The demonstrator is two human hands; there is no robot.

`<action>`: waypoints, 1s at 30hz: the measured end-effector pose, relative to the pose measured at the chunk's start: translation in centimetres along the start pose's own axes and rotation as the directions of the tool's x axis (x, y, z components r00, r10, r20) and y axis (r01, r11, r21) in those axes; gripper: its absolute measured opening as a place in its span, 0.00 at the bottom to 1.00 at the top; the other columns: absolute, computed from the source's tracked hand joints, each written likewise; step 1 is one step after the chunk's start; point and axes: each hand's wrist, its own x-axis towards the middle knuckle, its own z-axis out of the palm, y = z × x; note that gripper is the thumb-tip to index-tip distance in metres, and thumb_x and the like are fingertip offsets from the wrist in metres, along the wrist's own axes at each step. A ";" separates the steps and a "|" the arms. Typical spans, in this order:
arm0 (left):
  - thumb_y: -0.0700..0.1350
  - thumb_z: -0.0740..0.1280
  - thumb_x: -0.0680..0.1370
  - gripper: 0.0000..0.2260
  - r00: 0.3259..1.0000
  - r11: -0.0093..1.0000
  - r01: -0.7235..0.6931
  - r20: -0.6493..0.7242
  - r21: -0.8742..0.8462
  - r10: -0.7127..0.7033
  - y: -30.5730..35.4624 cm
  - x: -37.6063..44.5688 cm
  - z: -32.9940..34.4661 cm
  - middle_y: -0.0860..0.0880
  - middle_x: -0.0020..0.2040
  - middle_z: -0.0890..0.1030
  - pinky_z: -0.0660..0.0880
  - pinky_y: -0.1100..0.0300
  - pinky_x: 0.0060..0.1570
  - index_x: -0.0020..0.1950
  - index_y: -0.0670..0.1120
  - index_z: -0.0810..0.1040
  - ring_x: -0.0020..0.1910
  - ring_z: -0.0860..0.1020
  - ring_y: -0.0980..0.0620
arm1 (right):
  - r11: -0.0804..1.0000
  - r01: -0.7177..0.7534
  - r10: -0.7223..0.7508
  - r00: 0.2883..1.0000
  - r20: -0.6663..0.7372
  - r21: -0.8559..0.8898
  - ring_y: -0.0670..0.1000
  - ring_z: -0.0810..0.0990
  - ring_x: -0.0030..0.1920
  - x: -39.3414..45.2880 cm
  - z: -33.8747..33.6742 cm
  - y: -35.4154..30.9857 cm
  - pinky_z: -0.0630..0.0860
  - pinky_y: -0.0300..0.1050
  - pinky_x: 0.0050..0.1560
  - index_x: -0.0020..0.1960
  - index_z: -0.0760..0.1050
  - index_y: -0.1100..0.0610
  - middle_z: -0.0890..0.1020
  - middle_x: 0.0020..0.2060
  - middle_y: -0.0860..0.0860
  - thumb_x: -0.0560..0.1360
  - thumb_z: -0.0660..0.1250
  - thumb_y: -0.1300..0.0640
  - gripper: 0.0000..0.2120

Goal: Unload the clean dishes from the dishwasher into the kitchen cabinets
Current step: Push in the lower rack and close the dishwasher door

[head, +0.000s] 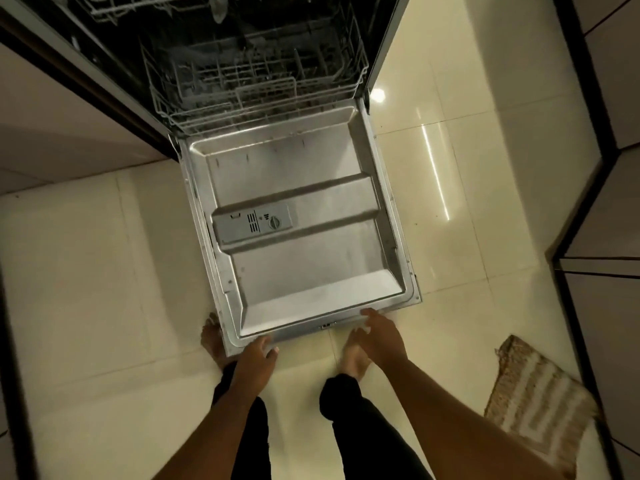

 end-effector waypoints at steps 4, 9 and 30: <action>0.54 0.66 0.67 0.26 0.989 0.960 0.144 0.068 -0.241 -0.131 -0.6 -2.3 3.1 0.42 0.58 0.82 0.72 0.55 0.63 0.62 0.44 0.78 0.59 0.79 0.43 | 0.955 -0.159 0.150 0.987 0.053 0.249 0.53 0.81 0.51 -0.7 0.8 2.3 0.72 0.37 0.51 0.57 0.80 0.58 0.83 0.52 0.53 0.75 0.68 0.61 0.11; 0.45 0.65 0.80 0.12 0.903 0.599 0.421 0.255 -0.681 -0.345 -2.8 -0.4 7.8 0.42 0.60 0.76 0.73 0.44 0.61 0.62 0.44 0.74 0.63 0.75 0.42 | 0.363 -0.483 0.391 0.855 0.340 0.797 0.59 0.84 0.47 2.1 4.8 5.5 0.78 0.54 0.60 0.55 0.79 0.65 0.84 0.49 0.65 0.82 0.62 0.50 0.18; 0.40 0.55 0.73 0.05 0.934 -0.376 0.149 0.254 -0.915 -0.249 -9.8 14.4 13.1 0.40 0.56 0.75 0.66 0.34 0.65 0.43 0.44 0.70 0.62 0.73 0.37 | -0.398 -0.120 0.342 0.900 0.268 0.910 0.62 0.75 0.58 14.4 13.9 6.7 0.72 0.65 0.52 0.67 0.73 0.52 0.76 0.64 0.58 0.80 0.53 0.45 0.22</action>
